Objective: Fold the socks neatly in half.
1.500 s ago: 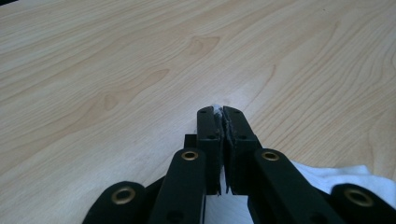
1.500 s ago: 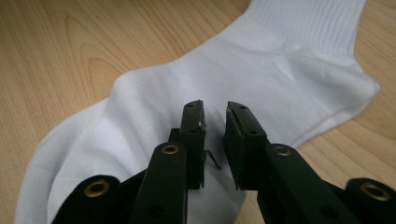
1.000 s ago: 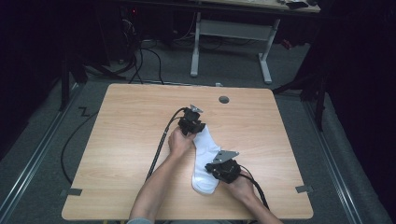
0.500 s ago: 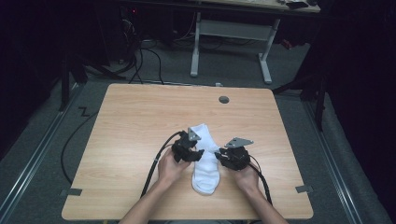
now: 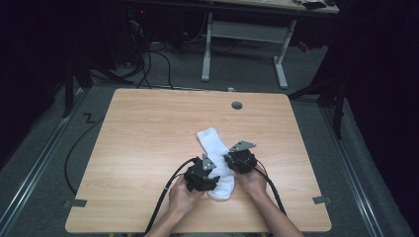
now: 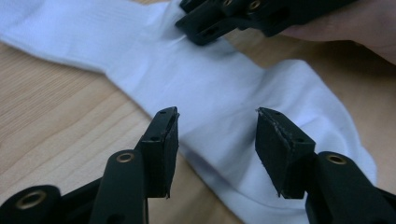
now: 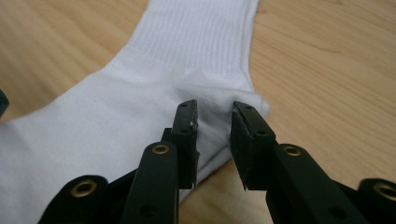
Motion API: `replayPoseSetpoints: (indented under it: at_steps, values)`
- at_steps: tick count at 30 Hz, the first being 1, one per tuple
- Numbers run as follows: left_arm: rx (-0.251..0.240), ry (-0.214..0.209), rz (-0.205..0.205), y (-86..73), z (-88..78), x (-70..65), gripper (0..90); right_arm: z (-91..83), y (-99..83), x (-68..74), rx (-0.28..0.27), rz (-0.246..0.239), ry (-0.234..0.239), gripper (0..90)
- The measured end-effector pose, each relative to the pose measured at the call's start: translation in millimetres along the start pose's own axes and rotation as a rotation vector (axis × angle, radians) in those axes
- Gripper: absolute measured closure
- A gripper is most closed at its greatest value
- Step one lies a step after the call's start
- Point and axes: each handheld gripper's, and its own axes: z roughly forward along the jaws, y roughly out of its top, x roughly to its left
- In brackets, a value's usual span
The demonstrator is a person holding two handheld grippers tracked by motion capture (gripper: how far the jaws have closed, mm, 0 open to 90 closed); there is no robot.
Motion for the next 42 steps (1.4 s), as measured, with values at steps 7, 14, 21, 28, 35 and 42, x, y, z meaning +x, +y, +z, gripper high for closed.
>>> replayPoseSetpoints:
  at_steps: [7, 14, 21, 28, 35, 42]
  values:
    - [-0.027, -0.011, 0.084, 1.7, -11.9, -22.3, 55.1, 7.5, 8.1, -0.7, 0.010, -0.011, -0.057, 72.6]
    - [0.018, -0.058, 0.060, -0.2, 10.4, -25.8, 64.8, 9.0, 8.3, -1.1, 0.003, -0.011, -0.064, 73.3]
    - [0.029, -0.081, 0.086, 0.5, 12.9, -24.9, 86.5, 9.4, 8.2, -2.7, 0.000, -0.006, -0.063, 73.3]
    - [-0.012, -0.136, 0.095, 6.0, -3.8, -26.1, 88.7, 9.4, 8.2, -2.3, -0.001, -0.011, -0.065, 73.6]
    - [0.013, -0.176, 0.084, -0.5, -12.3, -24.7, 88.8, 9.4, 8.4, -1.9, 0.001, -0.014, -0.067, 73.6]
    - [-0.020, -0.162, 0.032, -3.6, -12.0, -16.8, 67.4, 8.8, 8.0, -4.9, 0.002, 0.018, -0.046, 70.9]
